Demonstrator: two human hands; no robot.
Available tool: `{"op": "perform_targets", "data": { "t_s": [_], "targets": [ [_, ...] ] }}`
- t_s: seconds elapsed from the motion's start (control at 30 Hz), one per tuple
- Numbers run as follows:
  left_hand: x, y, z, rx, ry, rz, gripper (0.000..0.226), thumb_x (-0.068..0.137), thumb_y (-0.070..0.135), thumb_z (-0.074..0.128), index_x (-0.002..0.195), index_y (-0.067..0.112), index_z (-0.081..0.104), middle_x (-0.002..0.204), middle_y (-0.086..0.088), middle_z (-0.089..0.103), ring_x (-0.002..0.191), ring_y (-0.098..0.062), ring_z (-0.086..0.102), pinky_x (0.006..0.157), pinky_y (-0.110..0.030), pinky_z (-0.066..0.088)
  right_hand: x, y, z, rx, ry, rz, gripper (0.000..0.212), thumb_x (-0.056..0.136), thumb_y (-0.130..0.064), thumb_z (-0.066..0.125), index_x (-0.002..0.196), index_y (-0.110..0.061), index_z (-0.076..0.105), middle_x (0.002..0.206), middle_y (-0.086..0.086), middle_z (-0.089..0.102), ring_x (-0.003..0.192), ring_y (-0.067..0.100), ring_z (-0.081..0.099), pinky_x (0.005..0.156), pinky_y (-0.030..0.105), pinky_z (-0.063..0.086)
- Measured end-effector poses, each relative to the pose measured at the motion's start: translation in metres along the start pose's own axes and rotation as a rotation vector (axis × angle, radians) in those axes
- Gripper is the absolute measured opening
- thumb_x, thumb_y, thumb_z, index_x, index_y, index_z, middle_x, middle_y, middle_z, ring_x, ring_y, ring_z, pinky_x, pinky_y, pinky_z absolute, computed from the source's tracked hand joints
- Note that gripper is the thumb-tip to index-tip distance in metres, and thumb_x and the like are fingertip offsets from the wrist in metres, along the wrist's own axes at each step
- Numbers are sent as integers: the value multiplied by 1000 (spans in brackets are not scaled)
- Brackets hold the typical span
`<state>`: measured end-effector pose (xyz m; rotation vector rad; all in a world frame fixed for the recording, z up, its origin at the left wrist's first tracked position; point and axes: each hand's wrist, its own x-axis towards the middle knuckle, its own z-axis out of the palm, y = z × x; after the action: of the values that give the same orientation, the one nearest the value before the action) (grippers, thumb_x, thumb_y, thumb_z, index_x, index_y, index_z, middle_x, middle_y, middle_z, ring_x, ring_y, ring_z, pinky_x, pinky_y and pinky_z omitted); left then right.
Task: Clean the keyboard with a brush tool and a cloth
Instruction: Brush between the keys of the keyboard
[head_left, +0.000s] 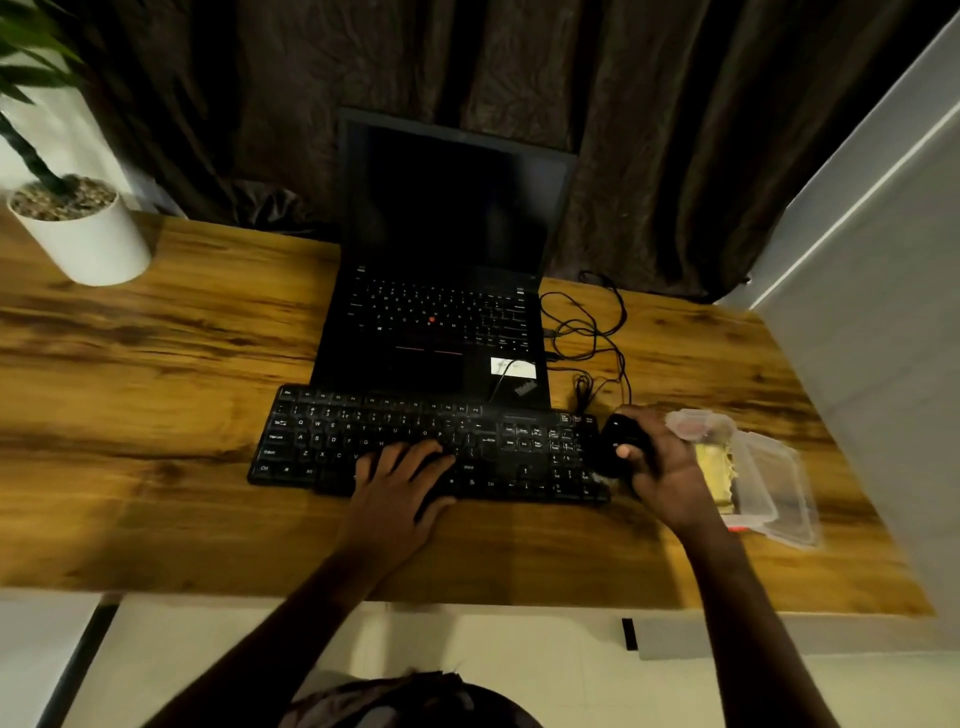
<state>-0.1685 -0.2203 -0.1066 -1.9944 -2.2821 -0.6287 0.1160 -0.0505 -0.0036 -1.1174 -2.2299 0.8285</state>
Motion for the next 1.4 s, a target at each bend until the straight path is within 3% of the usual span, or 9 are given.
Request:
{"op": "perform_targets", "data": {
  "t_s": [0.23, 0.37, 0.57, 0.7, 0.8, 0.93, 1.07, 1.27, 1.4],
  "targets": [
    [0, -1, 3, 0, -14, -9, 52, 93, 57, 38, 132, 28, 57, 137, 3, 51, 124, -21, 43, 98, -50, 39, -4, 0, 0, 40, 15, 26, 44, 92, 7, 58, 124, -23, 53, 112, -3, 62, 97, -12, 61, 69, 6, 50],
    [0, 0, 1, 0, -12, -14, 53, 94, 58, 37, 132, 27, 58, 137, 3, 52, 123, -21, 43, 97, -50, 39, -4, 6, -3, 3, 76, 42, 42, 91, 8, 59, 127, -12, 56, 113, 9, 61, 94, 7, 60, 64, -2, 43],
    [-1, -1, 3, 11, -9, -3, 53, 95, 59, 35, 132, 28, 58, 137, 3, 51, 122, -22, 44, 96, -45, 31, 5, -8, 15, 0, 17, -46, 38, 97, -7, 57, 128, -28, 54, 109, -18, 59, 99, -11, 59, 73, 10, 53],
    [-1, 0, 2, 21, -4, 0, 59, 98, 62, 22, 131, 28, 58, 136, 3, 51, 121, -22, 45, 95, -44, 31, 11, 2, 4, -56, 4, -45, 38, 96, -9, 57, 131, -23, 55, 114, -3, 61, 98, 6, 61, 76, 8, 51],
    [-1, 0, 2, 19, -4, 0, 54, 95, 59, 32, 131, 28, 58, 136, 3, 52, 121, -22, 44, 95, -46, 33, 15, 17, -7, -149, 12, -8, 45, 92, -14, 58, 129, -38, 50, 116, 7, 65, 103, 25, 63, 85, 23, 53],
    [0, 0, 3, 13, -1, -9, 51, 92, 56, 40, 131, 29, 57, 136, 3, 52, 121, -21, 43, 94, -48, 38, 15, 0, 11, -78, -12, -53, 36, 95, -23, 54, 129, -34, 54, 116, 4, 64, 98, 19, 63, 83, 22, 54],
    [0, -1, 3, 13, -4, -4, 50, 93, 56, 40, 132, 29, 56, 136, 3, 52, 121, -20, 44, 95, -49, 40, 15, -19, 30, -8, -73, -104, 33, 100, -18, 52, 132, -23, 54, 106, 3, 64, 89, 4, 64, 63, 26, 61],
    [0, -1, 3, 16, -18, -6, 52, 93, 57, 38, 132, 29, 57, 136, 3, 53, 123, -21, 43, 97, -48, 37, 20, 6, 1, -82, -19, -66, 39, 96, -18, 55, 127, -41, 50, 114, 0, 64, 97, 16, 65, 74, 9, 52],
    [1, -1, 2, 6, -18, -3, 52, 93, 57, 38, 132, 29, 56, 137, 4, 49, 122, -20, 42, 97, -48, 36, 22, -3, 13, -79, -29, -21, 43, 97, -11, 58, 128, -40, 52, 117, 5, 64, 97, 17, 65, 74, 26, 60]
  ]
}}
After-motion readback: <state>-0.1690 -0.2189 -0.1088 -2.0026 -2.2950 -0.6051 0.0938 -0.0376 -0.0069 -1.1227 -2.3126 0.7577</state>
